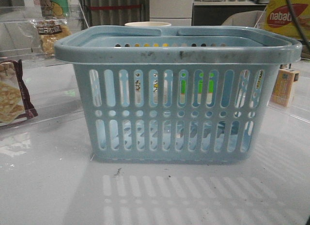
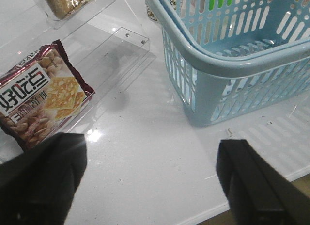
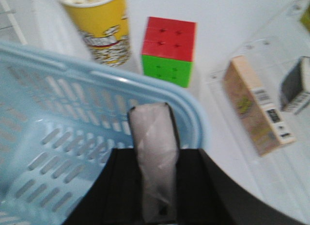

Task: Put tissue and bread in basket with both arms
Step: 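Carry the tissue pack over the basket and open the right gripper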

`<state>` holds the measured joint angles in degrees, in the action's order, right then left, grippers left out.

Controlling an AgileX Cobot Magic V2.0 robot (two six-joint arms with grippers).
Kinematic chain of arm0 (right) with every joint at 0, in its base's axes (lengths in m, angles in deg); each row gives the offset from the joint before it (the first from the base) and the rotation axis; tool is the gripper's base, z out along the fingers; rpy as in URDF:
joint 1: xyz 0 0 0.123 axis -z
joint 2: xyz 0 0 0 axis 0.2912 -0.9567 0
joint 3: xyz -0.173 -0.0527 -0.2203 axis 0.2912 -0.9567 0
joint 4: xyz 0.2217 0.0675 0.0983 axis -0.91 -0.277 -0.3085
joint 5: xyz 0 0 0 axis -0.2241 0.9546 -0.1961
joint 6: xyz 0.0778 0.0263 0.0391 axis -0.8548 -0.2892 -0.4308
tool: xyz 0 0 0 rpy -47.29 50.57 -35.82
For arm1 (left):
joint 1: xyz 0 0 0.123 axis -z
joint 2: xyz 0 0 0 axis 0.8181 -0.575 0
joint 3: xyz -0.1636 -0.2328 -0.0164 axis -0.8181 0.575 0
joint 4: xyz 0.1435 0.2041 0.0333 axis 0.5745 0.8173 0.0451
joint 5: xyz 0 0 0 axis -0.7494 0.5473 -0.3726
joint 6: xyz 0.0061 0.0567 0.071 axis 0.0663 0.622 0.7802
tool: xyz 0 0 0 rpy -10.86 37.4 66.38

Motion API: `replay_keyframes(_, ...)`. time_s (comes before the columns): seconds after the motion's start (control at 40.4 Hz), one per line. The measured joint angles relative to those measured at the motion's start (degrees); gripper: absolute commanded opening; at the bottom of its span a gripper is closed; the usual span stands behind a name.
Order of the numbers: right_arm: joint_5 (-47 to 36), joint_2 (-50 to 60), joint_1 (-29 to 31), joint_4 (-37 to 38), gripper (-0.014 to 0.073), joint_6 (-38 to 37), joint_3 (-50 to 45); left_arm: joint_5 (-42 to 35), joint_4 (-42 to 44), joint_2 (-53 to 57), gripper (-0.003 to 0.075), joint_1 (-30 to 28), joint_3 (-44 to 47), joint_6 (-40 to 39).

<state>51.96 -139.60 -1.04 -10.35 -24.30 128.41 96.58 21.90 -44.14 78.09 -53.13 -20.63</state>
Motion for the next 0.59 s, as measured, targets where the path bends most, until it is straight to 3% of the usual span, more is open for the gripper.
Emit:
replay_keyframes(0.173, 0.1, -1.7, -6.1, -1.1, 0.0229, 0.0, 0.0, 0.0, 0.0, 0.0, 0.0599, 0.0, 0.0, 0.0)
replay_keyframes(0.322, -0.5, -5.1, -7.6, -1.5, 0.0467, 0.0, 0.0, 0.0, 0.0, 0.0, 0.0599, 0.0, 0.0, 0.0)
replay_keyframes(0.396, -1.6, -6.9, -7.6, -1.2, 0.0545, 0.0, 0.0, 0.0, 0.0, 0.0, 0.0599, 0.0, 0.0, 0.0)
replay_keyframes(0.594, -3.5, -8.0, -7.6, -1.1, 0.0551, 0.0, 0.0, 0.0, 0.0, 0.0, 0.0599, 0.0, 0.0, 0.0)
